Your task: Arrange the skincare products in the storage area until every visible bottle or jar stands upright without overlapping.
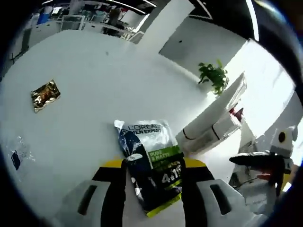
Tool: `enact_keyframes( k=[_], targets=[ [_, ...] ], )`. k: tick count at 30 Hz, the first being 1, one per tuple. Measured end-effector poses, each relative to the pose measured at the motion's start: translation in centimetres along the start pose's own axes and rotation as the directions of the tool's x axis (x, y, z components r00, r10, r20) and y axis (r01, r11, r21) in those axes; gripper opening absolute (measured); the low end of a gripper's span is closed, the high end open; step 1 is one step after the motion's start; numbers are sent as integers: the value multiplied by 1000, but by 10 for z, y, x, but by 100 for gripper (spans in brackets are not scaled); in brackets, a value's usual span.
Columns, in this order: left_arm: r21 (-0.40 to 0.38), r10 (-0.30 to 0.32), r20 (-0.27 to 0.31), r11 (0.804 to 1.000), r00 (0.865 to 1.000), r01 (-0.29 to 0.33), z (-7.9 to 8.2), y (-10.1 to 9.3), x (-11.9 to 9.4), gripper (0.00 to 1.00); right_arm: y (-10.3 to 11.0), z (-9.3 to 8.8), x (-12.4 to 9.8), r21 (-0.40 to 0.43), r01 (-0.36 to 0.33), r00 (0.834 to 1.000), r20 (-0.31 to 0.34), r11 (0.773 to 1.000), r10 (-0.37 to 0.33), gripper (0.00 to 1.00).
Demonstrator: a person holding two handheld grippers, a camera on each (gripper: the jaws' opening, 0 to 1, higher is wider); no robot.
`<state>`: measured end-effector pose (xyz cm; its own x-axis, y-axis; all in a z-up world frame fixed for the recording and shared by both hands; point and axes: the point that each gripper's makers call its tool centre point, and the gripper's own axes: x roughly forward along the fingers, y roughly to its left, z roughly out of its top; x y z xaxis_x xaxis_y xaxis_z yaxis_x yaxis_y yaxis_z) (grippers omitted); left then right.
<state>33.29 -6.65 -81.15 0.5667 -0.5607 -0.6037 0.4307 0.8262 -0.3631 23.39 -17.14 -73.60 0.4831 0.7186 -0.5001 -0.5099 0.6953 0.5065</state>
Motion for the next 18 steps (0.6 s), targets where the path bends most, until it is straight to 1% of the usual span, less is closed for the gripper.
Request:
enact_keyframes(
  k=[1,2,3,4,5,6,7,9,10,12,13,16,17,18],
  targets=[
    [73,14,-17,997,1000,-12,-1,-1,0,38,0,0,0,0,0,1000,-1,1000,0,99],
    [193,25,-28,981,999,-19,-1,-3,0,39,0,0,0,-1,0,1000,2,1000,0,99],
    [261,33,-28,965,999,-25,0,-3,2,40,0,1,0,-1,0,1000,3,1000,0,99],
    [313,31,-32,950,999,-20,0,-5,2,42,0,1,0,-1,1,1000,3,1000,-1,99],
    [369,22,-36,929,999,-7,-1,-13,2,41,0,0,0,2,1,1000,3,1000,-1,99],
    [395,24,-39,919,999,-6,-1,-16,2,41,0,0,0,2,2,1000,3,1000,-2,100],
    [432,30,-39,902,999,-10,1,-21,1,41,-1,0,0,3,2,1000,3,1000,-2,99],
    [476,12,-37,880,999,7,3,-25,4,44,-1,1,0,3,3,1000,4,1000,-3,99],
    [466,6,-38,885,999,12,2,-26,6,45,-1,0,0,4,3,1000,4,1000,-3,99],
    [485,15,-51,875,999,12,-1,-26,10,46,-2,0,0,4,3,1000,3,1000,-3,99],
    [502,28,-61,865,998,7,-3,-23,12,46,-1,0,0,5,2,1000,3,1000,-2,99],
    [511,48,-79,860,996,0,-8,-19,15,46,-1,1,0,5,4,1000,5,1000,-4,99],
    [515,66,-89,857,994,-11,-10,-18,14,47,-2,1,0,6,4,1000,6,1000,-4,99],
    [509,57,-79,861,995,-9,-8,-20,13,49,-2,1,0,7,5,1000,6,1000,-5,99]
  ],
)
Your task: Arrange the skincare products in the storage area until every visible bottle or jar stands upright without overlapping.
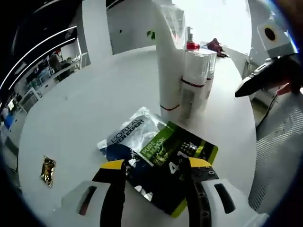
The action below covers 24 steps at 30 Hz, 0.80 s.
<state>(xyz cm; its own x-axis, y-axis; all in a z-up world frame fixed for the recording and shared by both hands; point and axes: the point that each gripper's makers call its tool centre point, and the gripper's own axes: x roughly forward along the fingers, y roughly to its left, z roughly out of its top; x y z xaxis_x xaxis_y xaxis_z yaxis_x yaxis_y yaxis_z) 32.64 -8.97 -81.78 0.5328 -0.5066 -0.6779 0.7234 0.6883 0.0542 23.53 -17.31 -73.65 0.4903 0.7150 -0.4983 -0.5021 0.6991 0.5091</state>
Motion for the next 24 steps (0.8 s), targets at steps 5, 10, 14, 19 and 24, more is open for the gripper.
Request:
enact_keyframes(
  k=[5,10,14,19,24],
  targets=[
    [-40,31,0,999,1000,-31,-3,8,3,52,0,0,0,1,0,1000,1,1000,0,99],
    [-34,23,3,999,1000,-23,-3,7,4,51,1,0,0,-3,-1,1000,1,1000,1,99],
    [-32,21,4,999,1000,-21,-4,9,5,51,1,1,0,-6,-1,1000,1,1000,1,99],
    [-21,17,-1,1000,1000,-17,-4,9,4,51,1,1,0,-13,1,1000,-2,1000,-1,100],
    [-41,7,12,999,1000,-6,-1,12,-3,56,1,-1,0,-32,7,1000,-10,999,-8,100]
  ],
)
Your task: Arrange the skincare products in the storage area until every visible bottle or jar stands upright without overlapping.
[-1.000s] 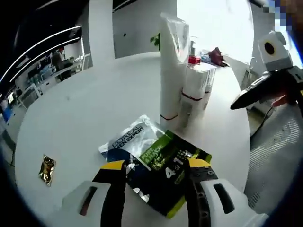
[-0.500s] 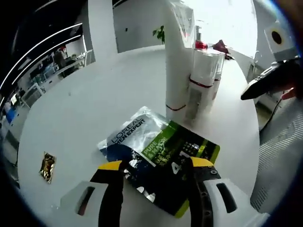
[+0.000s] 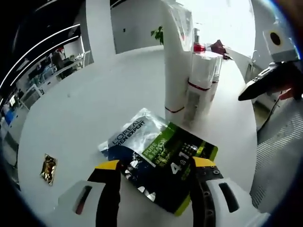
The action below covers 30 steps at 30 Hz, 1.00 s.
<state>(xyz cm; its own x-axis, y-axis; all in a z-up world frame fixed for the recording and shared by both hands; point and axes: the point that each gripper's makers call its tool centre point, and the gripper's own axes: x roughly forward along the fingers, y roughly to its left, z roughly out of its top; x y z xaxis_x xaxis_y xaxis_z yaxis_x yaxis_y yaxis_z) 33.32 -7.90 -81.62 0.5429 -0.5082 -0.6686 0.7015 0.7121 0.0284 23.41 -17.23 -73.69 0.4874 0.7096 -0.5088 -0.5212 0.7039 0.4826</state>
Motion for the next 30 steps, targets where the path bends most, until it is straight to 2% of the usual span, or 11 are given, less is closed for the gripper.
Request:
enact_keyframes(
  k=[6,12,18,23,30],
  targets=[
    [-19,20,16,1000,1000,-20,8,0,-21,58,-2,-3,1,-31,12,1000,-7,999,-12,100],
    [-76,44,23,996,999,-42,-3,11,-41,64,-6,-4,3,-48,35,999,-3,998,-35,100],
    [-130,68,38,990,997,-63,-7,12,-62,66,-4,-5,2,-86,43,999,-10,995,-44,100],
    [-165,88,28,983,996,-82,-20,12,-73,69,-4,-3,3,-96,43,999,10,994,-42,100],
    [-239,130,48,964,990,-115,-30,18,-99,74,-3,-3,4,-124,48,999,8,991,-48,100]
  ],
)
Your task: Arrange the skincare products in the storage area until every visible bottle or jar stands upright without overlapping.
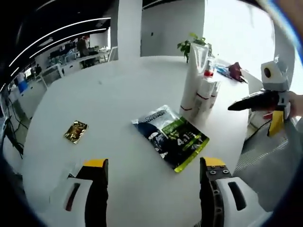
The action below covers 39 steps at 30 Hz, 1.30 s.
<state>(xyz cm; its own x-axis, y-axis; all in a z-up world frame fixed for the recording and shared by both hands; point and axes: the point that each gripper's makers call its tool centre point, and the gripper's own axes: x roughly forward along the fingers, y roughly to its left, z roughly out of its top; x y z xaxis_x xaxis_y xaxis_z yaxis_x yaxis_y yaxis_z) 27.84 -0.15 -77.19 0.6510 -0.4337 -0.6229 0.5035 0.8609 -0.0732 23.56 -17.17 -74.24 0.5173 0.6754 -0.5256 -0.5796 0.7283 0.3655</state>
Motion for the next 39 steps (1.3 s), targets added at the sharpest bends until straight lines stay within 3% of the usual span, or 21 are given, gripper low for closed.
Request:
enact_keyframes(
  k=[10,16,21,24,33,39],
  targets=[
    [-134,93,42,987,995,-87,-14,38,-40,79,4,1,0,-9,-8,1000,4,1000,8,100],
    [-206,138,52,971,989,-125,-23,49,-62,82,5,1,0,-14,-15,1000,6,1000,16,100],
    [-257,143,64,959,988,-122,-27,53,-75,81,4,0,0,-21,-18,1000,0,1000,18,100],
    [-282,148,86,952,985,-118,-21,54,-81,83,4,0,1,-27,-19,1000,-3,999,19,100],
    [-279,131,108,955,986,-96,-8,44,-95,91,3,6,-2,-7,-15,1000,21,1000,15,100],
    [-261,90,105,963,990,-60,-7,35,-99,97,16,15,-13,-57,-20,999,36,998,22,100]
  ],
)
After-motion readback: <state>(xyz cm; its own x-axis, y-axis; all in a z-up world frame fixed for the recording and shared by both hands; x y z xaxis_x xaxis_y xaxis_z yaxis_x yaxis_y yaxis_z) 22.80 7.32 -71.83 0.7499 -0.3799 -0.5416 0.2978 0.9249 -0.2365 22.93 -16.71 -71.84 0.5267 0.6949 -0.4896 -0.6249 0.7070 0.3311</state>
